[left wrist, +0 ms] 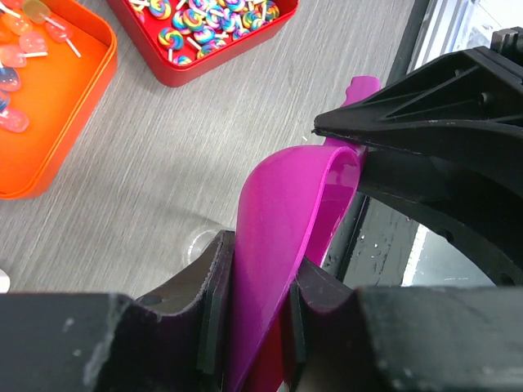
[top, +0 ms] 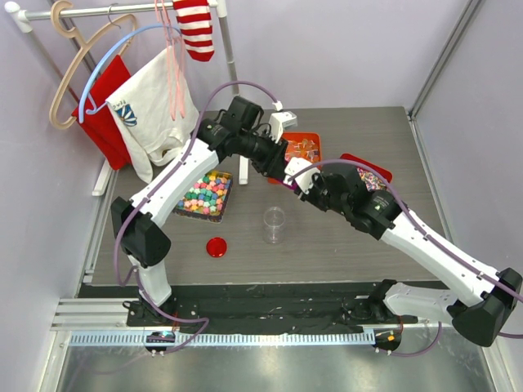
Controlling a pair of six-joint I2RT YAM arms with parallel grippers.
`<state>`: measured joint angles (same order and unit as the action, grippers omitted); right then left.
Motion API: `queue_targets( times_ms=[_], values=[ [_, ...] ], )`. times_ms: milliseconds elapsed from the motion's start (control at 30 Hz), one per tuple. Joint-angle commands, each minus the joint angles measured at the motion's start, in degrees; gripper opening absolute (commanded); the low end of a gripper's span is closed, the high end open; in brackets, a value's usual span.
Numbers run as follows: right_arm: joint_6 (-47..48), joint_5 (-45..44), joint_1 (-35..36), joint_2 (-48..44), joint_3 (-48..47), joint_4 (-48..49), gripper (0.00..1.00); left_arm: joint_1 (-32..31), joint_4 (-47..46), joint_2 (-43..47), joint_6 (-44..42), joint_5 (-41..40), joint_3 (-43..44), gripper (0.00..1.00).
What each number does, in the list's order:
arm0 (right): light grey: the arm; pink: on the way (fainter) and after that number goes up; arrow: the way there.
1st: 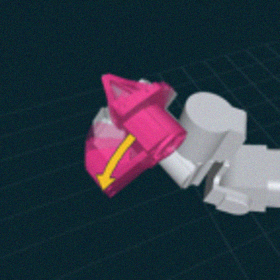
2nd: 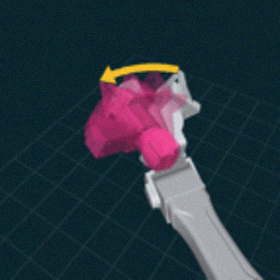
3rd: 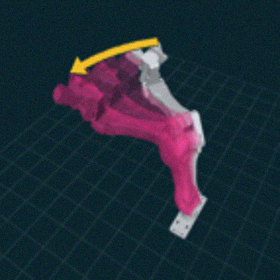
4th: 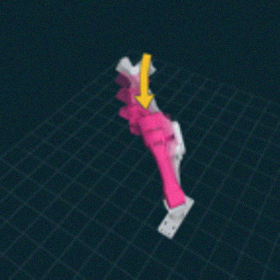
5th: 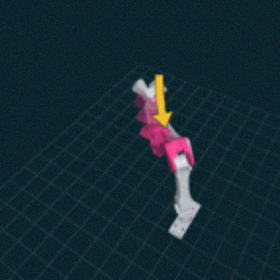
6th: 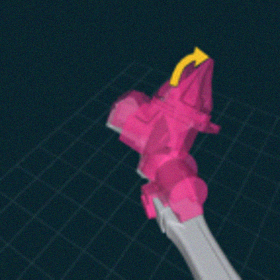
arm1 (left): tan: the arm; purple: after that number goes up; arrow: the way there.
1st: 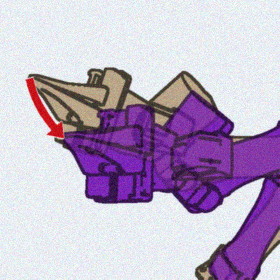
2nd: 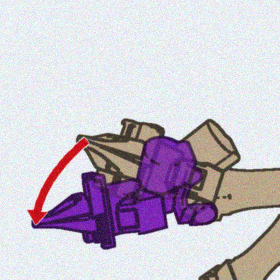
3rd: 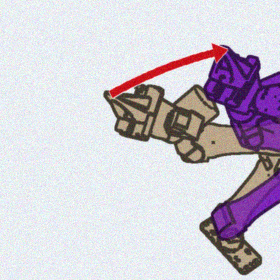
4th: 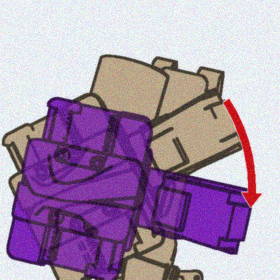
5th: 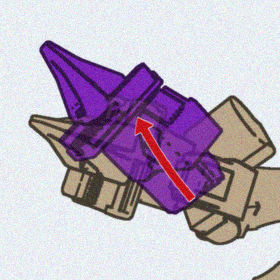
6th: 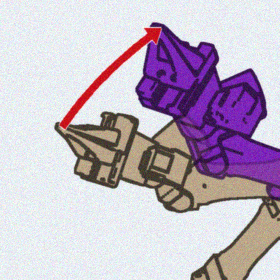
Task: Pack the candies
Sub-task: Pick up the spatula from the center of the board.
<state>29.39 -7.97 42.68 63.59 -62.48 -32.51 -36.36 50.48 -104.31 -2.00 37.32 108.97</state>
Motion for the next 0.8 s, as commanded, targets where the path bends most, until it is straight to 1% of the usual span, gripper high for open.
queue_targets(
  times_ms=[0, 33, 67, 167, 233, 300, 367, 500, 700, 767],
  values=[
    [-0.74, 1.02, 0.21, -2.68, -0.54, 2.46, 0.32, -0.64, -0.29, 0.43, -1.17, 3.37, 2.04, 0.02],
    [-0.65, 1.37, 0.13, -3.21, -0.80, 2.19, 0.36, -0.56, -0.12, 0.34, -1.34, 3.63, 2.04, 0.00],
    [0.22, 2.16, 0.13, -4.17, -0.98, 1.84, 0.44, -0.64, 0.23, 0.25, -1.43, 4.42, 2.21, 0.00],
    [2.07, 2.52, 0.13, -5.67, -1.59, 1.14, 0.52, -0.64, 0.76, 0.25, -2.04, 6.27, 2.30, 0.00],
    [3.13, 2.78, 0.04, -6.99, -1.33, 1.13, 0.55, -0.64, 1.73, 0.16, -2.83, 8.46, 2.21, 0.00],
    [3.83, 4.00, 0.13, -8.04, -0.81, 2.09, 0.60, -0.64, 2.34, 0.16, -3.01, 9.87, 2.30, 0.00],
    [3.84, 4.54, 0.13, -8.05, 0.51, 3.24, 0.61, -0.56, 2.43, 0.16, -2.92, 10.40, 2.39, 0.00],
    [3.22, 4.63, 0.13, -8.22, 4.02, 8.67, 0.61, -0.56, 2.78, -0.01, -2.83, 11.46, 2.30, 0.00],
    [0.33, 4.80, 0.04, -8.22, 7.19, 15.37, 0.56, -0.29, 2.43, -0.54, -2.05, 12.95, 2.13, 0.00],
    [-1.26, 4.19, 0.13, -8.31, 7.63, 17.56, 0.52, -0.20, 1.99, -0.89, -1.52, 13.48, 2.21, 0.00]
  ],
)
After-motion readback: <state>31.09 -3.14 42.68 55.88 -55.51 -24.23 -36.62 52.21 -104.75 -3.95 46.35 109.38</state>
